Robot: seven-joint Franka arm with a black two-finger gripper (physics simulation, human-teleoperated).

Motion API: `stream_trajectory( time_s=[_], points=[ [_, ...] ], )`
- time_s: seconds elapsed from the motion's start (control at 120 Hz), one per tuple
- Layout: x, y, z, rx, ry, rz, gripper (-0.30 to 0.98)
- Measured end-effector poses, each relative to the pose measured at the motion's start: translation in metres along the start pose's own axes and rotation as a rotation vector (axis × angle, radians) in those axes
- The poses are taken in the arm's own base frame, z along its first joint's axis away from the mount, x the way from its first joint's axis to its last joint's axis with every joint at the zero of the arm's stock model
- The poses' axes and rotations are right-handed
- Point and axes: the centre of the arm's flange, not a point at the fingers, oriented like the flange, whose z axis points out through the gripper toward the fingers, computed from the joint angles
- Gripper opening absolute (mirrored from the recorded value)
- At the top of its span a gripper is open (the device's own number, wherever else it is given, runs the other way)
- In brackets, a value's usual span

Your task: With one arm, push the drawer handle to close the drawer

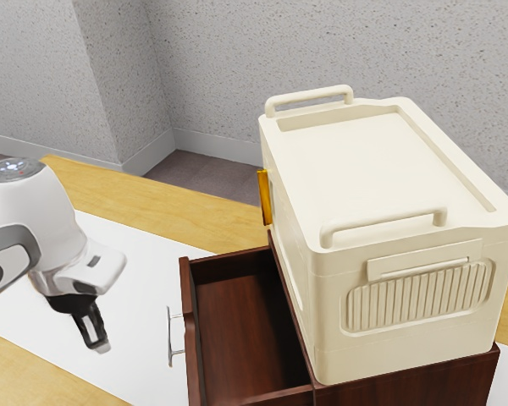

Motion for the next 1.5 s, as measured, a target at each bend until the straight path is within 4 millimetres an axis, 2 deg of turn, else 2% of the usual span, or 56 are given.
stream_trajectory(
  time_s=[0.117, 0.283, 0.458, 0.733, 1.142, 1.5],
  points=[
    [0.020, 0.003, 0.010, -0.029, -0.009, 0.124, -0.10],
    [0.040, 0.000, 0.014, -0.044, 0.013, 0.238, -0.10],
    [0.058, 0.002, 0.037, -0.069, 0.016, 0.323, -0.10],
    [0.088, 0.005, 0.040, -0.051, 0.064, 0.423, -0.10],
    [0.128, 0.020, 0.042, -0.073, 0.118, 0.512, -0.10],
    [0.172, 0.033, 0.044, -0.085, 0.145, 0.572, -0.10]
  ],
)
